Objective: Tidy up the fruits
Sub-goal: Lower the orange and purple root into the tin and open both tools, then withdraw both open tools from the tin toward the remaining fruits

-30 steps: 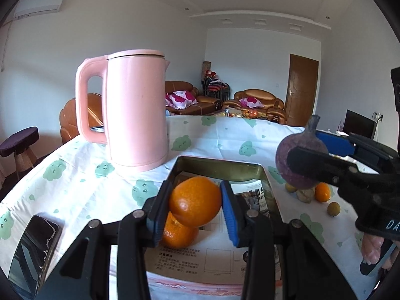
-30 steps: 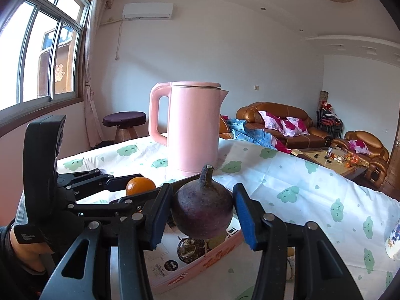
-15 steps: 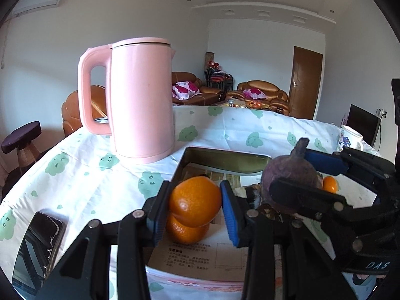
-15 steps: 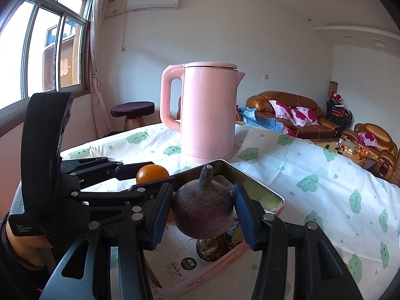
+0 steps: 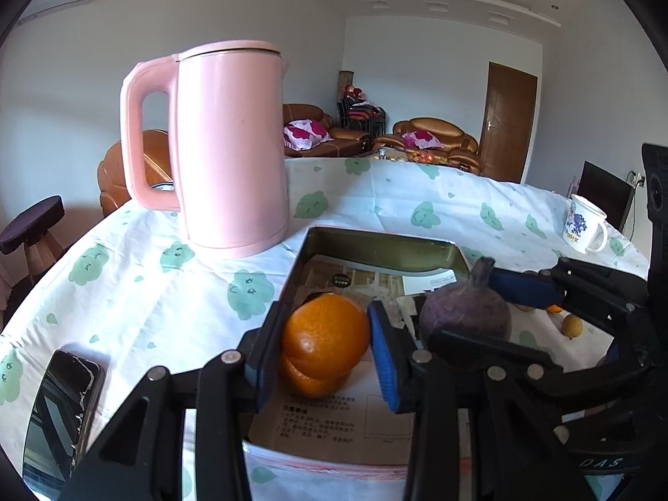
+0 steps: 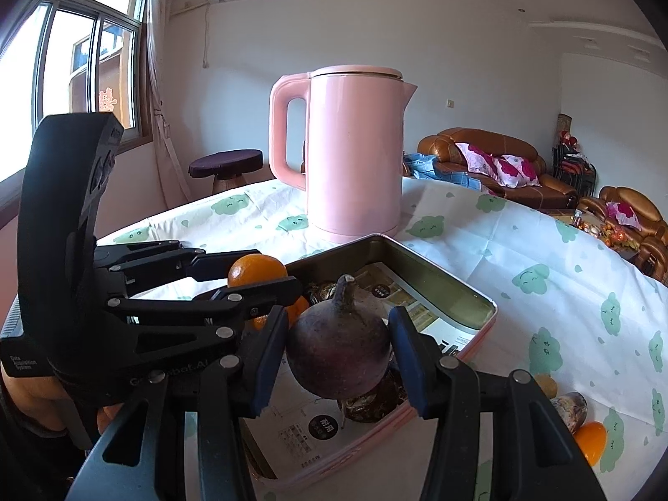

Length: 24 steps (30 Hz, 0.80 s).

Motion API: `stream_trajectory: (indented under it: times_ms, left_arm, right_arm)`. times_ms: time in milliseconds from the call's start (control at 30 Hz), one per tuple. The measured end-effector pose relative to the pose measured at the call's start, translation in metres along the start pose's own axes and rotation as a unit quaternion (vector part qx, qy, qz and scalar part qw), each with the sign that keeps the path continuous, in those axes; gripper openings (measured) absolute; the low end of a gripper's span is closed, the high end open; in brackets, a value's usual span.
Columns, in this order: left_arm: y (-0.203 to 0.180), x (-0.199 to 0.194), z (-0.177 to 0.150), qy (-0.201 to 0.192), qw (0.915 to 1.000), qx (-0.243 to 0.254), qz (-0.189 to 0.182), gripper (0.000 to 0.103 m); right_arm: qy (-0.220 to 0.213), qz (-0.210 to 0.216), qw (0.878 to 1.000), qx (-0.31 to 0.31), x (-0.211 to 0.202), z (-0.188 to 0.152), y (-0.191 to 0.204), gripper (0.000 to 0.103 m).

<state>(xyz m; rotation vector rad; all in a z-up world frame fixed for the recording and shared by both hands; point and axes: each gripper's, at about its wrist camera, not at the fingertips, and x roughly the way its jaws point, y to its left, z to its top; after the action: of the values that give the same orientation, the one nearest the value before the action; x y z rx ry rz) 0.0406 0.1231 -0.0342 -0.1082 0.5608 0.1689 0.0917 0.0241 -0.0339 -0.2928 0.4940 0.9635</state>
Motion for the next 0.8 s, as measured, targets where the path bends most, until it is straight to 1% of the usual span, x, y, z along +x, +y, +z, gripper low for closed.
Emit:
stream_trajectory:
  times_ms: [133, 333, 467, 500, 533, 567, 600, 667, 733, 767, 800]
  left_arm:
    - [0.003, 0.002, 0.000, 0.009, 0.9999, -0.007, -0.011, 0.041]
    - [0.006, 0.003, 0.000, 0.009, 0.9999, -0.007, -0.005, 0.041]
    - [0.006, -0.002, -0.001, 0.002, 1.0000, -0.007, 0.000, 0.044]
    - [0.007, -0.003, -0.002, -0.001, 0.9999, -0.010, 0.003, 0.049]
    - [0.008, -0.005, -0.002, -0.002, 0.9998, -0.014, 0.011, 0.051]
    - [0.010, -0.006, -0.002, -0.007, 0.9998, -0.018, 0.012, 0.060]
    - [0.012, -0.009, -0.001, -0.012, 0.9996, -0.024, 0.011, 0.067]
    - [0.013, -0.015, 0.000, -0.023, 0.9993, -0.030, 0.007, 0.071]
    - [0.009, -0.020, 0.002, -0.031, 0.9992, -0.025, 0.004, 0.072]
    - [0.005, -0.024, 0.004, -0.036, 0.9991, -0.023, 0.005, 0.073]
    - [0.002, -0.028, 0.005, -0.043, 0.9988, -0.022, 0.007, 0.078]
  right_arm:
    - [0.009, 0.002, 1.000, 0.002, 0.006, -0.004, 0.000, 0.052]
    - [0.013, 0.006, 1.000, 0.001, 0.009, -0.004, 0.001, 0.053]
    - [0.012, 0.019, 1.000, 0.007, 0.010, -0.003, -0.002, 0.054]
    - [0.011, 0.020, 1.000, 0.011, 0.010, -0.003, -0.003, 0.059]
    - [0.010, 0.017, 1.000, 0.015, 0.010, -0.003, -0.004, 0.062]
    - [0.008, 0.015, 1.000, 0.019, 0.009, -0.003, -0.006, 0.068]
    - [0.003, 0.015, 1.000, 0.023, 0.007, -0.003, -0.008, 0.070]
    - [-0.005, 0.016, 0.999, 0.031, 0.003, -0.003, -0.011, 0.070]
    - [-0.008, 0.010, 0.999, 0.036, -0.003, -0.003, -0.014, 0.070]
    - [-0.010, 0.005, 0.999, 0.036, -0.008, -0.005, -0.017, 0.070]
    - [-0.012, -0.001, 0.999, 0.034, -0.014, -0.007, -0.019, 0.070]
